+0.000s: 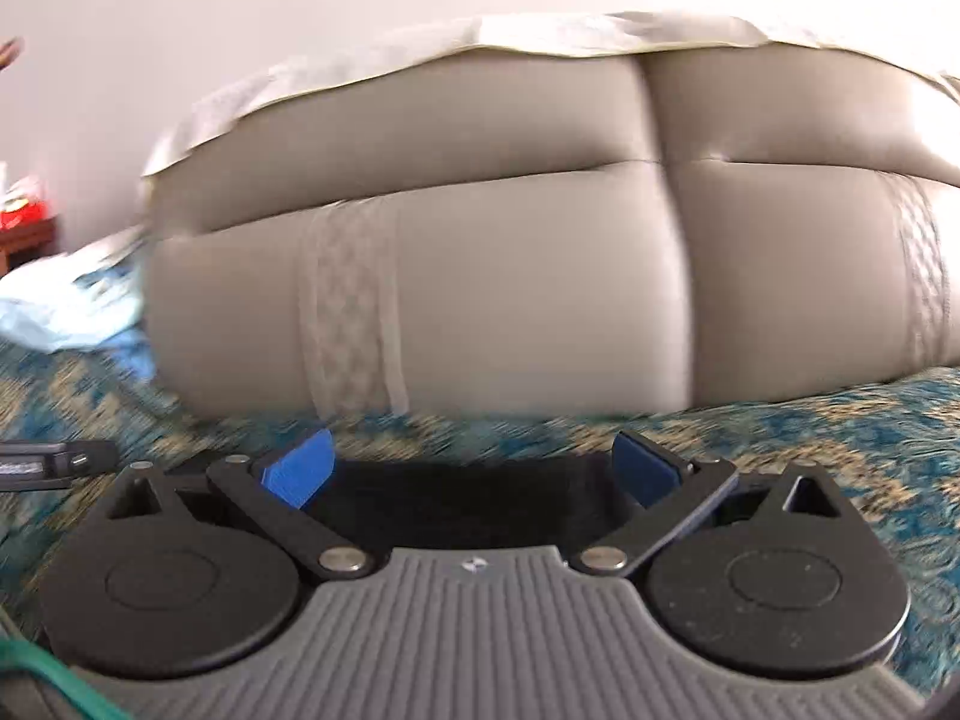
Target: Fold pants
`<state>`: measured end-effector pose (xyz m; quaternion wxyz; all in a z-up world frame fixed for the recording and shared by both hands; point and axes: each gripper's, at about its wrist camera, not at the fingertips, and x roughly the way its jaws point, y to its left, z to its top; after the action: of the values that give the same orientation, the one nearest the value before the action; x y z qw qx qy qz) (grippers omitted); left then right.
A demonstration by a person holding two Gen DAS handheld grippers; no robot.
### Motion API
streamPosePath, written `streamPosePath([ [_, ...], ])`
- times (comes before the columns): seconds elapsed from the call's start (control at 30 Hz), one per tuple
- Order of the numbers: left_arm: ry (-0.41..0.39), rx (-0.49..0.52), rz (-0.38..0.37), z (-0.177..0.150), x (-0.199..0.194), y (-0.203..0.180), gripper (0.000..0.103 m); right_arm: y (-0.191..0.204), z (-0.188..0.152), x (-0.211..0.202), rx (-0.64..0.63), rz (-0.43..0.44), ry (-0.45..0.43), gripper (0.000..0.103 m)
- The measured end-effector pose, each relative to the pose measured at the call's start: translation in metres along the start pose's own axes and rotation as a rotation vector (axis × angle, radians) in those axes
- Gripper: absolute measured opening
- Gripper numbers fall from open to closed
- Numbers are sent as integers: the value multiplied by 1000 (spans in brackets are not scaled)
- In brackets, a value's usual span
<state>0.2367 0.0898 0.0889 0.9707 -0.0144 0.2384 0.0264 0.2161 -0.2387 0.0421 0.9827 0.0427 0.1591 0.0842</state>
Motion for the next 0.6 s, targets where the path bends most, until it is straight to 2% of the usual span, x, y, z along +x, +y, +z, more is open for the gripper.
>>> streamPosePath([
  [0.1, 1, 28, 16, -25, -23, -5, 92, 18, -22, -21, -73, 10, 17, 103],
  [0.27, 10, 27, -17, -71, -65, -5, 92, 23, -64, -65, -96, 27, 27, 103],
  [0.4, 7, 45, -9, -105, -92, -8, 100, 21, -90, -95, -144, 1, 15, 103],
  [0.6, 33, 96, 19, -133, -98, -21, 101, 26, -120, -110, -224, -14, 26, 103],
])
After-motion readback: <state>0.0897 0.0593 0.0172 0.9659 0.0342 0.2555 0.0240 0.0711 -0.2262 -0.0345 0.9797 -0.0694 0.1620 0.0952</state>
